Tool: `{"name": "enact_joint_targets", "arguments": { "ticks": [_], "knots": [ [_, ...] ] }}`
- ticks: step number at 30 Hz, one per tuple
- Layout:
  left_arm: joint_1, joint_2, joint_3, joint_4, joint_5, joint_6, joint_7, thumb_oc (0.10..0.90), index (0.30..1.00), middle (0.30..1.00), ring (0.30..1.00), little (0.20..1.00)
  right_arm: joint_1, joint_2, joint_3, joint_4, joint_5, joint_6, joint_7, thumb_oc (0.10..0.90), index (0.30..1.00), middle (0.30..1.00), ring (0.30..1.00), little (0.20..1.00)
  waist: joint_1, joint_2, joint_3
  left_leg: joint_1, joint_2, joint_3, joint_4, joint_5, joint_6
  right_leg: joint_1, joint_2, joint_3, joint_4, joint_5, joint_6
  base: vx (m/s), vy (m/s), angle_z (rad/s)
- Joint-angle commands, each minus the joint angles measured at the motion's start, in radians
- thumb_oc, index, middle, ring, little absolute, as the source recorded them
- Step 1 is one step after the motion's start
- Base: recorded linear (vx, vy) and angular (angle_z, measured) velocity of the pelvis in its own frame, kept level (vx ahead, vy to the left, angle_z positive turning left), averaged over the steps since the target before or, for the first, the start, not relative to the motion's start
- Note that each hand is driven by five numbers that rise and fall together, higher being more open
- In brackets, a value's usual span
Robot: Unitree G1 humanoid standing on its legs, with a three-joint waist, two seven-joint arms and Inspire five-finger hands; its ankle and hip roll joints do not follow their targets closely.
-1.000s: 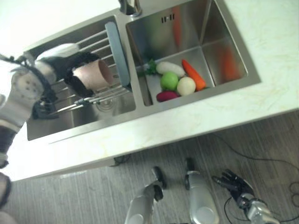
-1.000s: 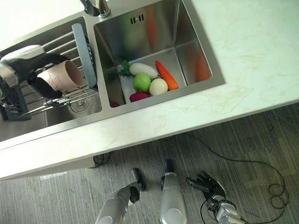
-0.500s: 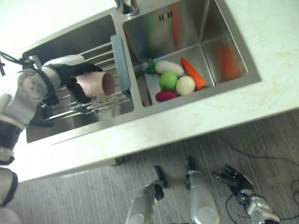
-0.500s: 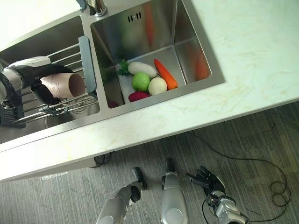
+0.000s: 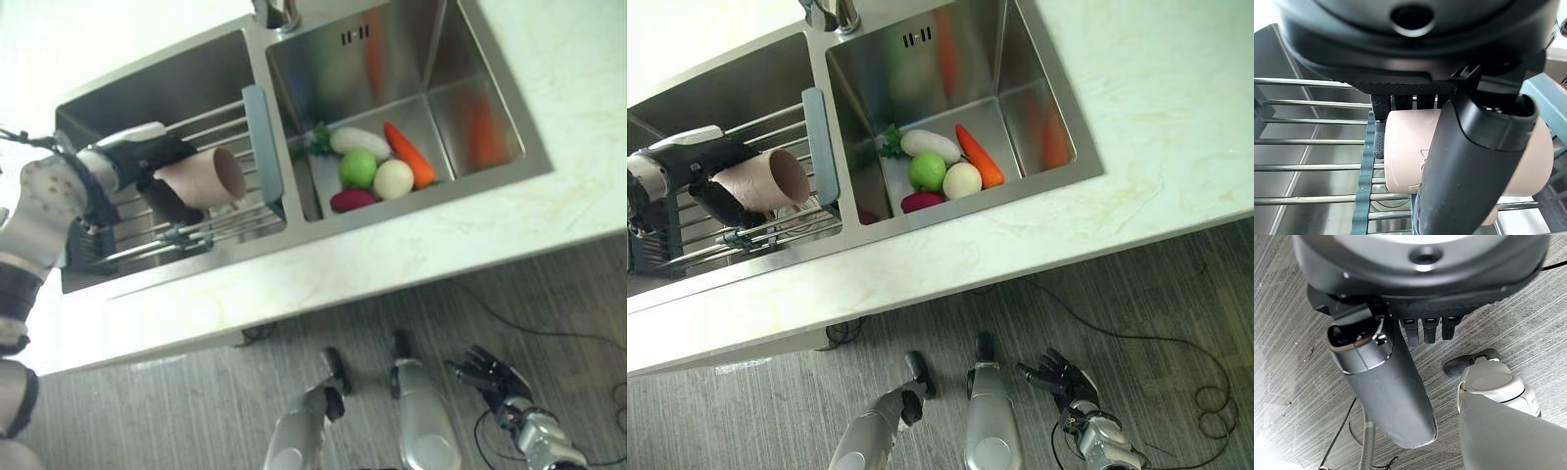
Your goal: Place the dishes in the dishwasher.
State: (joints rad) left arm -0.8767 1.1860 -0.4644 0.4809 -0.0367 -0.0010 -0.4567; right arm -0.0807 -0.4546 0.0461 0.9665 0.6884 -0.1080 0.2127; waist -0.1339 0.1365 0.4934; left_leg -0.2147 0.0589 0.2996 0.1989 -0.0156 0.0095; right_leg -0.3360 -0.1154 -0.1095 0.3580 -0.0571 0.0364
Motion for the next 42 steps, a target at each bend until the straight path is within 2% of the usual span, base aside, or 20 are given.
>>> {"name": "enact_joint_targets", "arguments": {
  "ticks": [1,3,6,9,12,15,19,21,24,26,28,29,30,32,34,36,38,39,40,42],
  "knots": [
    [0.05,-0.012,0.075,0.002,-0.064,-0.025,0.15,0.4,0.3,0.3,0.3,0.3,0.061,0.029,-0.007,0.02,-0.022,-0.047,0.011,0.8,0.9,0.9,0.9,0.9,0.03,-0.047,-0.047,-0.039,0.008,-0.028,0.101,-0.123,-0.04,0.05,-0.095,-0.082,-0.058,0.013,0.17,0.01,-0.055,0.16],
    [0.086,-0.017,0.138,-0.016,-0.098,-0.045,0.224,0.4,0.3,0.3,0.3,0.3,0.077,0.043,-0.004,0.032,-0.042,-0.052,0.01,0.8,0.9,0.9,0.9,0.9,0.036,-0.048,-0.069,-0.022,0.007,-0.033,0.101,-0.127,-0.04,0.072,-0.092,-0.09,-0.058,0.002,0.167,0.02,-0.084,0.09],
    [0.188,-0.011,0.25,-0.085,-0.08,-0.172,0.309,0.4,0.3,0.3,0.3,0.3,0.098,0.07,-0.005,0.065,-0.069,-0.053,0.004,0.8,0.9,0.9,0.9,0.9,0.063,-0.044,-0.12,0.03,0.002,-0.048,0.101,-0.138,-0.04,0.131,-0.09,-0.107,-0.058,-0.023,0.157,0.03,-0.114,0.15],
    [0.287,-0.017,0.374,-0.155,-0.172,-0.171,0.424,0.4,0.3,0.3,0.3,0.3,0.103,0.088,-0.001,0.094,-0.065,-0.035,-0.015,0.8,0.9,0.9,0.9,0.9,0.092,-0.034,-0.179,0.08,0.003,-0.059,0.101,-0.148,-0.042,0.195,-0.087,-0.13,-0.058,-0.054,0.145,0.06,-0.152,0.26],
    [0.386,-0.021,0.492,-0.184,-0.152,-0.244,0.552,0.4,0.3,0.3,0.3,0.3,0.102,0.101,0.004,0.12,-0.092,-0.024,-0.029,0.8,0.9,0.9,0.9,0.9,0.118,-0.024,-0.229,0.117,0.009,-0.068,0.101,-0.153,-0.049,0.243,-0.079,-0.152,-0.058,-0.083,0.128,0.05,-0.122,0.33],
    [0.45,-0.023,0.561,-0.212,-0.12,-0.265,0.629,0.4,0.3,0.3,0.3,0.3,0.1,0.099,0.01,0.137,-0.115,-0.021,-0.033,0.8,0.9,0.9,0.9,0.9,0.129,-0.019,-0.255,0.133,0.013,-0.075,0.101,-0.156,-0.053,0.264,-0.072,-0.163,-0.058,-0.099,0.118,0.02,-0.092,0.18],
    [0.564,-0.005,0.695,-0.273,-0.022,-0.271,0.797,0.4,0.3,0.3,0.3,0.3,0.096,0.087,-0.014,0.181,-0.111,-0.003,-0.04,0.8,0.9,0.9,0.9,0.9,0.161,-0.018,-0.291,0.146,0.022,-0.105,0.101,-0.159,-0.068,0.299,-0.058,-0.19,-0.058,-0.129,0.103,-0.01,-0.145,0.19],
    [0.605,-0.002,0.745,-0.292,-0.011,-0.266,0.825,0.4,0.3,0.3,0.3,0.3,0.095,0.082,-0.029,0.204,-0.122,0.003,-0.029,0.8,0.9,0.9,0.9,0.9,0.172,-0.018,-0.299,0.149,0.024,-0.119,0.101,-0.159,-0.073,0.307,-0.053,-0.199,-0.058,-0.136,0.099,0.02,-0.126,0.21],
    [0.711,0.001,0.858,-0.296,-0.025,-0.255,0.872,0.4,0.3,0.3,0.3,0.3,0.093,0.079,-0.035,0.244,-0.231,0.006,-0.003,0.8,0.9,0.9,0.9,0.9,0.203,-0.018,-0.31,0.147,0.036,-0.133,0.101,-0.146,-0.087,0.322,-0.048,-0.228,-0.058,-0.15,0.088,0.03,-0.135,0.17],
    [0.785,-0.031,0.929,-0.304,-0.064,-0.271,0.869,0.4,0.3,0.3,0.3,0.3,0.108,0.073,-0.046,0.255,-0.271,0.023,0.004,0.8,0.9,0.9,0.9,0.9,0.227,-0.015,-0.306,0.11,0.061,-0.129,0.101,-0.105,-0.109,0.331,-0.044,-0.263,-0.058,-0.158,0.083,-0.06,-0.136,0.3],
    [0.825,-0.063,0.967,-0.317,-0.088,-0.267,0.857,0.4,0.3,0.3,0.3,0.3,0.115,0.066,-0.05,0.273,-0.283,0.017,0.013,0.8,0.9,0.9,0.9,0.9,0.248,-0.014,-0.298,0.065,0.071,-0.137,0.101,-0.076,-0.122,0.333,-0.047,-0.288,-0.058,-0.161,0.085,-0.15,-0.072,0.86],
    [0.845,-0.093,0.979,-0.319,-0.095,-0.293,0.855,0.4,0.3,0.3,0.3,0.3,0.121,0.067,-0.06,0.279,-0.275,0.009,0.012,0.8,0.9,0.9,0.9,0.9,0.256,-0.013,-0.292,0.048,0.09,-0.113,0.101,-0.062,-0.128,0.337,-0.056,-0.322,-0.058,-0.164,0.084,-0.19,-0.042,1.04],
    [0.872,-0.148,0.987,-0.326,-0.097,-0.322,0.861,0.4,0.3,0.3,0.3,0.3,0.13,0.075,-0.076,0.278,-0.255,0.003,0.005,0.8,0.9,0.9,0.9,0.9,0.259,-0.021,-0.291,0.063,0.107,-0.093,0.101,-0.08,-0.141,0.351,-0.068,-0.346,-0.058,-0.181,0.091,-0.23,0.001,1.08],
    [0.901,-0.22,0.981,-0.333,-0.093,-0.354,0.879,0.4,0.3,0.3,0.3,0.3,0.137,0.089,-0.098,0.271,-0.215,-0.005,-0.001,0.8,0.9,0.9,0.9,0.9,0.251,-0.031,-0.293,0.093,0.12,-0.036,0.101,-0.083,-0.131,0.348,-0.091,-0.39,-0.058,-0.167,0.088,-0.29,0.108,1.82],
    [0.906,-0.318,0.944,-0.33,-0.081,-0.406,0.912,0.4,0.3,0.3,0.3,0.3,0.146,0.115,-0.131,0.245,-0.197,-0.016,0.0,0.8,0.9,0.9,0.9,0.9,0.232,-0.063,-0.307,0.172,0.124,0.058,0.101,-0.102,-0.101,0.334,-0.139,-0.444,-0.058,-0.13,0.08,-0.34,0.248,1.65],
    [0.898,-0.35,0.927,-0.331,-0.065,-0.417,0.919,0.4,0.3,0.3,0.3,0.3,0.151,0.122,-0.142,0.229,-0.193,-0.022,-0.001,0.8,0.9,0.9,0.9,0.9,0.223,-0.075,-0.314,0.215,0.126,0.102,0.101,-0.092,-0.096,0.329,-0.163,-0.473,-0.058,-0.112,0.075,-0.24,0.29,1.82],
    [0.886,-0.372,0.904,-0.342,-0.047,-0.415,0.929,0.4,0.3,0.3,0.3,0.3,0.155,0.122,-0.148,0.218,-0.187,-0.034,0.001,0.8,0.9,0.9,0.9,0.9,0.213,-0.069,-0.322,0.226,0.126,0.139,0.101,-0.147,-0.078,0.324,-0.189,-0.512,-0.058,-0.083,0.084,-0.19,0.39,1.26],
    [0.885,-0.379,0.895,-0.345,-0.046,-0.419,0.929,0.4,0.3,0.3,0.3,0.3,0.155,0.123,-0.152,0.217,-0.186,-0.042,-0.001,0.8,0.9,0.9,0.9,0.9,0.21,-0.063,-0.325,0.231,0.123,0.147,0.101,-0.167,-0.072,0.323,-0.202,-0.525,-0.058,-0.067,0.092,-0.13,0.445,1.4],
    [0.892,-0.39,0.885,-0.361,-0.045,-0.422,0.932,0.4,0.3,0.3,0.3,0.3,0.151,0.13,-0.157,0.208,-0.185,-0.044,-0.009,0.8,0.9,0.9,0.9,0.9,0.22,-0.057,-0.325,0.233,0.089,0.109,0.101,-0.199,-0.061,0.317,-0.219,-0.517,-0.058,-0.039,0.11,-0.1,0.437,1.86],
    [0.907,-0.401,0.88,-0.385,-0.039,-0.431,0.928,0.4,0.3,0.3,0.3,0.3,0.149,0.142,-0.158,0.186,-0.184,-0.038,-0.017,0.8,0.9,0.9,0.9,0.9,0.237,-0.054,-0.327,0.233,0.053,0.08,0.101,-0.229,-0.042,0.323,-0.257,-0.517,-0.058,-0.003,0.136,-0.04,0.432,1.1]
  ]
}}
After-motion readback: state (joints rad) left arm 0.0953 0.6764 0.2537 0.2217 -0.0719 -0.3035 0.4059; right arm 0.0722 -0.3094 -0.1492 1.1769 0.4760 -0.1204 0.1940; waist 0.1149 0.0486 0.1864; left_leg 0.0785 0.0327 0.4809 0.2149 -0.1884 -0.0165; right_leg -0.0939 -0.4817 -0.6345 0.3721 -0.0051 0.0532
